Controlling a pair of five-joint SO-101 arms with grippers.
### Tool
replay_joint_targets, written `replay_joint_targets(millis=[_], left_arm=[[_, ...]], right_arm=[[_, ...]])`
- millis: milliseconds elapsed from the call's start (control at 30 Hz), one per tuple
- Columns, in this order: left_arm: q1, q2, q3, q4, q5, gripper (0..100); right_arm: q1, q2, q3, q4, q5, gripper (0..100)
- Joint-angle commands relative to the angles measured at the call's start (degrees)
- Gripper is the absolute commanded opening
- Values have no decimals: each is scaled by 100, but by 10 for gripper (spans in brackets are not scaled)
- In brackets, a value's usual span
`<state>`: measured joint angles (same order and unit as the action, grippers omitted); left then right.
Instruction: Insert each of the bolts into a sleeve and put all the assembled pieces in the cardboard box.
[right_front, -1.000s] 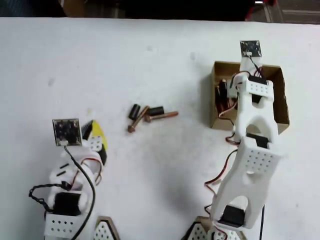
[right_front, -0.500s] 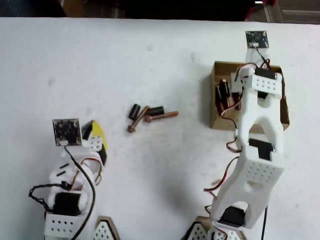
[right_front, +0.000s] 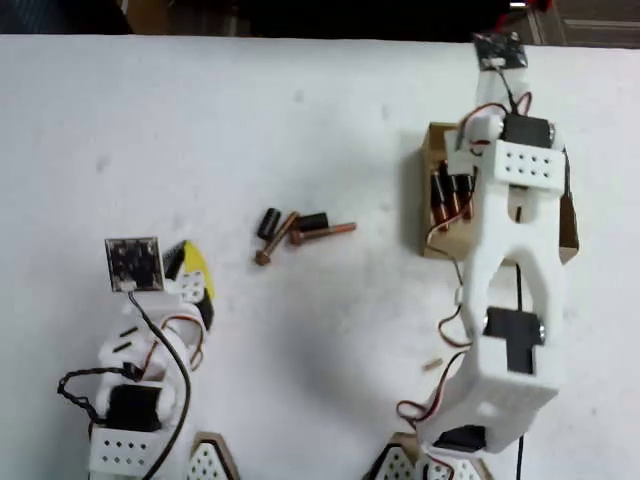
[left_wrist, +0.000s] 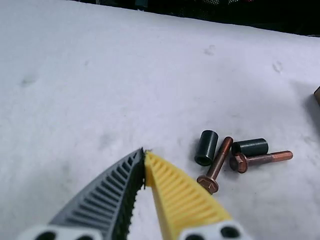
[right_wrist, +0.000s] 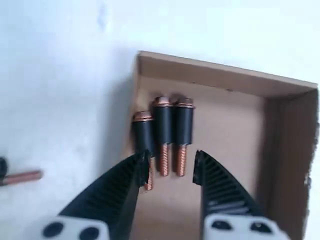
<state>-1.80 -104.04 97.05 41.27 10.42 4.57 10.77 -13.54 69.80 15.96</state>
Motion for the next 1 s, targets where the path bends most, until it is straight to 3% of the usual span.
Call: replay_joint_targets(millis=[0, 233, 567, 967], left_arm=[[-22, -48, -9, 18, -79, 23], [-22, -48, -9, 18, -79, 23], [-259, -57, -9, 18, -79, 23], [-848, -66, -9, 18, -79, 22]], right_arm=[[-400, -637, -149, 435, 9, 127], [-1244, -1095, -141, 1051, 9, 127], [-2448, -1095, 589, 927, 9, 127], [-3090, -1086, 2426, -2088, 176, 127]])
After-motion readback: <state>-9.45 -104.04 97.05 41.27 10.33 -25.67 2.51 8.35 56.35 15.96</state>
